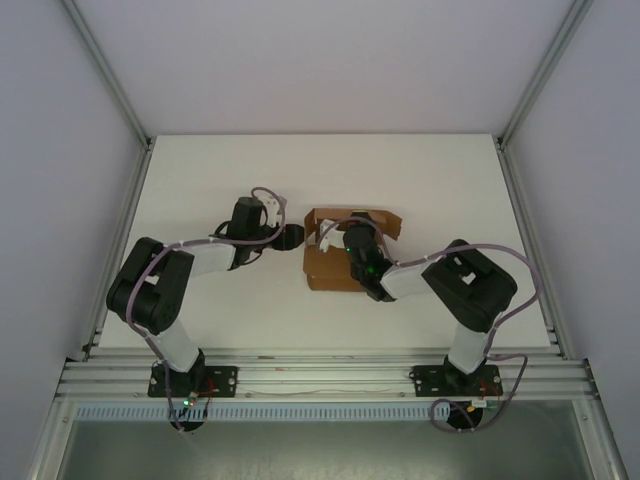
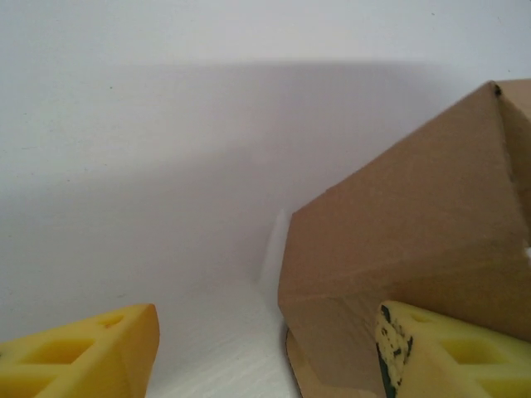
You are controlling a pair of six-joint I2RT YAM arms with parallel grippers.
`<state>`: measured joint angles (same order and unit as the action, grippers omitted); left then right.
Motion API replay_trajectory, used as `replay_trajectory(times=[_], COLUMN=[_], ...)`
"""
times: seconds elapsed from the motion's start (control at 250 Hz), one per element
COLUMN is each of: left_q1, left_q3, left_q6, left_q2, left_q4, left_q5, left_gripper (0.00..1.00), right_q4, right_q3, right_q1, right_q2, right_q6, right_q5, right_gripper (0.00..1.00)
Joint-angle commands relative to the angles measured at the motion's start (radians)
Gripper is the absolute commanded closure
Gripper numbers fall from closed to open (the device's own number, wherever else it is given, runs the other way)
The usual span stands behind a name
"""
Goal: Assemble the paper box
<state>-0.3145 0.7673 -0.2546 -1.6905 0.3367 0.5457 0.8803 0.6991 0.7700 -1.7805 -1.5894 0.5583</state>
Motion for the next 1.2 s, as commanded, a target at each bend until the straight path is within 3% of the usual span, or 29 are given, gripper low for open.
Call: replay_trajectory(times=[0.0,0.212,0.348,0.552,0.763,0.815,0.939,1.075,1.195], left_q1=[-0.026,-0.060,-0.097,-0.141,-0.166,-0.171,-0.190,-0.234,-0.247], left_q3=[-0.023,0.043,0.075,0.042,0.040,0.041,0.043,0.045,0.041], left_q6=[0.037,0.048,0.045,0.039,0.025,0.018,0.030,0.062,0.064], left_q2=[0.027,-0.030,-0.060,-0.079,-0.096,-0.100,-0.105,-0.102,-0.107], left_q4=[0.108,0.122,0.089,0.093,0.173,0.191,0.204,0.174,0.177], left_q5=[0.018,0.065,0.020,-0.112,-0.172,-0.192,-0.229,-0.381,-0.437], left_gripper=[0.31,0.38,0.43,0.44,0.50,0.58,0.67,0.81,0.87], right_q4=[-0.050,-0.119,-0.161,-0.252,-0.380,-0.400,-0.439,-0.490,-0.637], right_q3=[0.006,0.031,0.027,0.013,-0.003,-0.002,-0.003,0.014,0.045], right_q1=[0.009,0.015,0.017,0.018,0.026,0.025,0.027,0.028,0.028], right_q2=[0.027,0.034,0.051,0.107,0.150,0.152,0.143,0.162,0.228], right_q6=[0.038,0.106,0.133,0.191,0.234,0.246,0.266,0.343,0.460], right_q5=[0.015,0.010,-0.004,-0.040,-0.111,-0.124,-0.132,-0.120,-0.161], right_gripper=[1.00,1.00,1.00,1.00,1.00,1.00,1.00,1.00,0.80])
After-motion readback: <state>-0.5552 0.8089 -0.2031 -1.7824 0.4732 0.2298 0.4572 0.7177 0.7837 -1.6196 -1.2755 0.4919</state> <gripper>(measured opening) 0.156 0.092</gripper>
